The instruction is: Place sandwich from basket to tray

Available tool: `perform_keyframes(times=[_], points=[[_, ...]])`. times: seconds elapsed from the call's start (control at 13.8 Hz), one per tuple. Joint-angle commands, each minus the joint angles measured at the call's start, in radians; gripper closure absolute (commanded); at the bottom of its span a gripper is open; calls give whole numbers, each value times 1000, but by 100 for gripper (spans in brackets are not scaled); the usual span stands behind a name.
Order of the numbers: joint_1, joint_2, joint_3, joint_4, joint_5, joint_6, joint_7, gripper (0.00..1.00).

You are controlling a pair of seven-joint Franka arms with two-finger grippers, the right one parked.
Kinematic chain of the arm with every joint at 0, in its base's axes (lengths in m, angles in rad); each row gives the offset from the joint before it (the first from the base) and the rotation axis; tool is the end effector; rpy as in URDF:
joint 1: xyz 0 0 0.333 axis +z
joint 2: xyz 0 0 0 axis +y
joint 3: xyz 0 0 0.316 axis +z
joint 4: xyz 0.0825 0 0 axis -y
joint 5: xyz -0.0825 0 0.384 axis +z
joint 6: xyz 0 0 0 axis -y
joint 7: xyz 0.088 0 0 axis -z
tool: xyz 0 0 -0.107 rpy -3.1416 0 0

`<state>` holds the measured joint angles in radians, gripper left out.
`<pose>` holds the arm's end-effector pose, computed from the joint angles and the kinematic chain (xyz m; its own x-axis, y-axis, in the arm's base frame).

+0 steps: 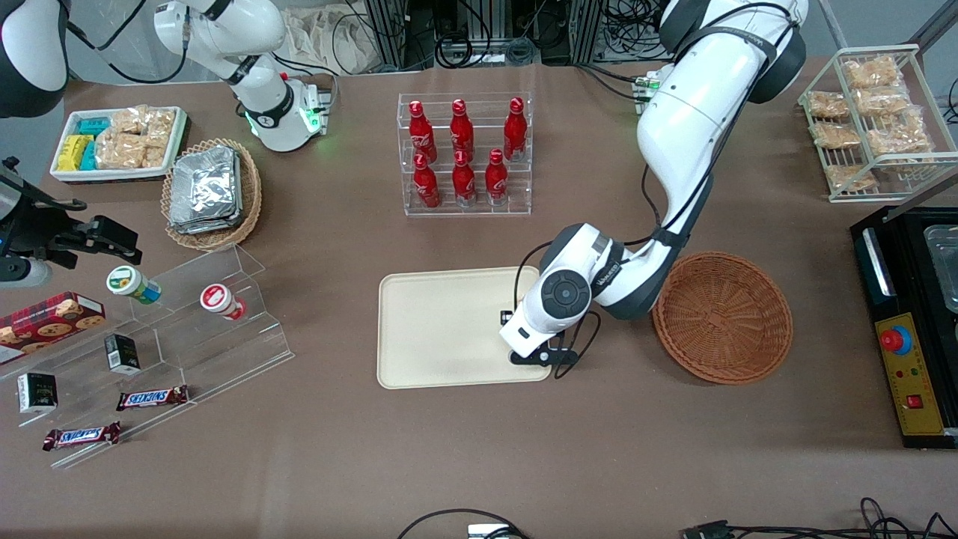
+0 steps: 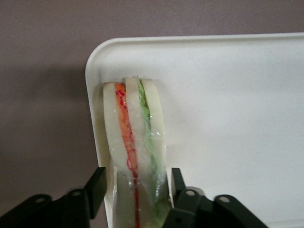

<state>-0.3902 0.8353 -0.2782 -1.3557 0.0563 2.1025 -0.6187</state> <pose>0.6010 -0.4158 0.2294 0.9898 -0.0047 -0.1423 0.0086 -0.9957 0.0925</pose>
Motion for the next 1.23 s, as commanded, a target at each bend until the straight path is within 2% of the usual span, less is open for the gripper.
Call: perform_keyframes(times=[0.0,0.22,0.51,0.65,0.8,1.02,1.16], points=[[-6,-2,10,33,14,-18,-18,0],[28,-82,8,33,0,-105,-21,0],[126,-279,7,33,-4,-329,-16,0],[200,-385,5,49,-50,-464,7,0],[247,-456,8,85,-44,-599,83,0],[348,-490,14,167,-38,-778,264,0],[410,-544,13,150,-18,-806,353,0]])
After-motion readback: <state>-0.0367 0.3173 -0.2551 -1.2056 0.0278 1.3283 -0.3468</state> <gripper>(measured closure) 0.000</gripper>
